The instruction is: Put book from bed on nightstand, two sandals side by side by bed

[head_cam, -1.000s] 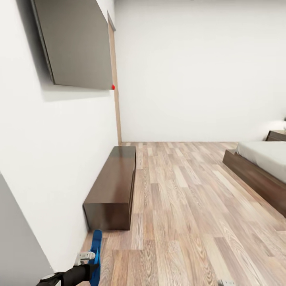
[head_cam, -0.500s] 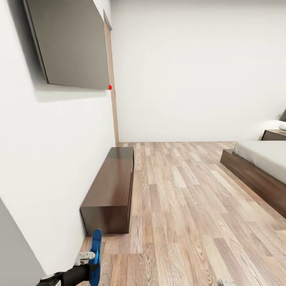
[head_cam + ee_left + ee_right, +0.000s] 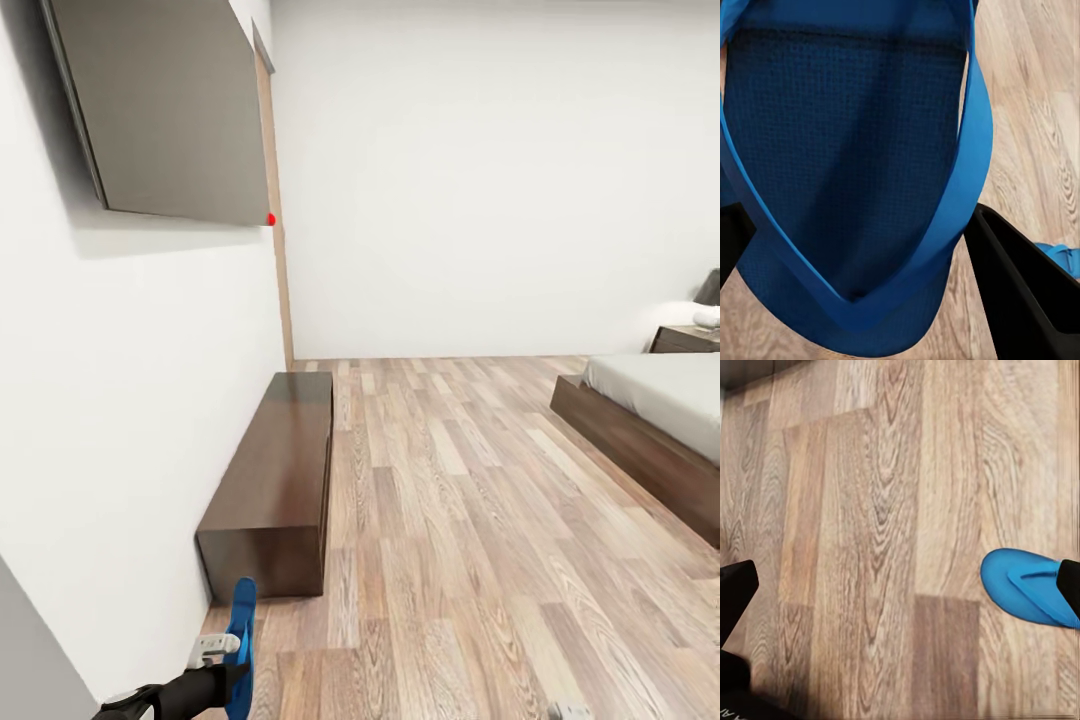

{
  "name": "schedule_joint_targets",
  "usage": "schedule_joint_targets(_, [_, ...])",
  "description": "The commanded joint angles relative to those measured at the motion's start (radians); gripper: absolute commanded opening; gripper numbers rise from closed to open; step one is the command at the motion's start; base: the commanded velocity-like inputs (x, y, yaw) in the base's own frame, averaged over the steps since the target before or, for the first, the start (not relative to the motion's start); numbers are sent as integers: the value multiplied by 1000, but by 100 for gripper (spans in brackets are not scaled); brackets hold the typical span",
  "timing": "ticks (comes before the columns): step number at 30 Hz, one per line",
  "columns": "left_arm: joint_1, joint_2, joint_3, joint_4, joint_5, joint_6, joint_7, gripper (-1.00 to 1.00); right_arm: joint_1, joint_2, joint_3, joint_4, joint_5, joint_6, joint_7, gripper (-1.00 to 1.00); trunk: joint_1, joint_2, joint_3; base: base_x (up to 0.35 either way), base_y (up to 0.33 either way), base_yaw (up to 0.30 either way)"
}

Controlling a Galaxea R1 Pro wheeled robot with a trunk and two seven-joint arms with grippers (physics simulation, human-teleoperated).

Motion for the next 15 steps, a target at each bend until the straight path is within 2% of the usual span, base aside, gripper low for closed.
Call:
schedule_joint_targets(1, [0,0,2,1,2,-1,-4,-100,-1,1,-8,-1,2,10,6,100,0,0,-1,1,1,-250])
schedule_joint_targets(12, [0,0,2,1,2,-1,-4,-100,-1,1,-8,-1,2,10,6,100,0,0,-1,0,0,-272])
schedule_joint_targets(15, [0,1,2,1,2,-1,-4,-100,0,0,-8,-1,2,10,6,100,0,0,-1,0,0,-145])
